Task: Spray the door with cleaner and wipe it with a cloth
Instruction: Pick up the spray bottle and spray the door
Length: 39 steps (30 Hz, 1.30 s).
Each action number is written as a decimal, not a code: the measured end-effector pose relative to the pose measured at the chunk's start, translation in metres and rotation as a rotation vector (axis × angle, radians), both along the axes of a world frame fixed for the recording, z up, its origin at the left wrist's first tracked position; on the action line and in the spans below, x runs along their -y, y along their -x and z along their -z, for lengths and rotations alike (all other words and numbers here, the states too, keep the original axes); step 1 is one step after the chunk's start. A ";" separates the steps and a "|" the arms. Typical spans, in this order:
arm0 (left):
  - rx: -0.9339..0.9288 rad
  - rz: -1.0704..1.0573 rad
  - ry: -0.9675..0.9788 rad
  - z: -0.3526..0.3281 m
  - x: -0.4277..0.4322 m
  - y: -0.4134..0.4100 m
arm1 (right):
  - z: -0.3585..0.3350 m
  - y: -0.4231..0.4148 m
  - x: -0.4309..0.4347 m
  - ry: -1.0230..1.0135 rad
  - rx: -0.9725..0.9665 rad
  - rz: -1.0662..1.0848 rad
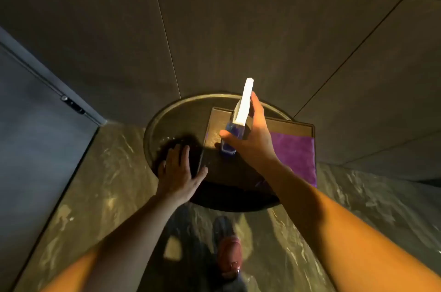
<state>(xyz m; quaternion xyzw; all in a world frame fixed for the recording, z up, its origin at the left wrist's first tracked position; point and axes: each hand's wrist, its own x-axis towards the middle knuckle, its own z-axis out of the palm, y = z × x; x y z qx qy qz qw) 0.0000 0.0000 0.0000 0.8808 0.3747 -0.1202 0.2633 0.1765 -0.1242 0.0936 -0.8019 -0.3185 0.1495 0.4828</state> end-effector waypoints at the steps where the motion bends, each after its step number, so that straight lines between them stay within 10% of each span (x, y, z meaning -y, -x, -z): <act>1: 0.007 0.020 -0.039 0.010 -0.002 -0.002 | 0.006 -0.004 -0.006 -0.033 0.014 -0.001; 8: 0.051 -0.008 -0.330 0.051 0.006 -0.002 | 0.026 -0.010 -0.031 -0.284 0.004 0.066; 17: -0.041 -0.018 -0.178 0.027 -0.001 -0.010 | 0.007 -0.005 -0.052 -0.335 -0.124 0.165; 23: -0.091 -0.208 0.297 -0.086 -0.035 -0.013 | -0.070 -0.005 -0.066 -0.051 -0.249 0.093; 39: 0.278 -0.765 -0.189 -0.413 -0.181 0.193 | -0.364 0.172 -0.262 -0.160 -0.160 -0.627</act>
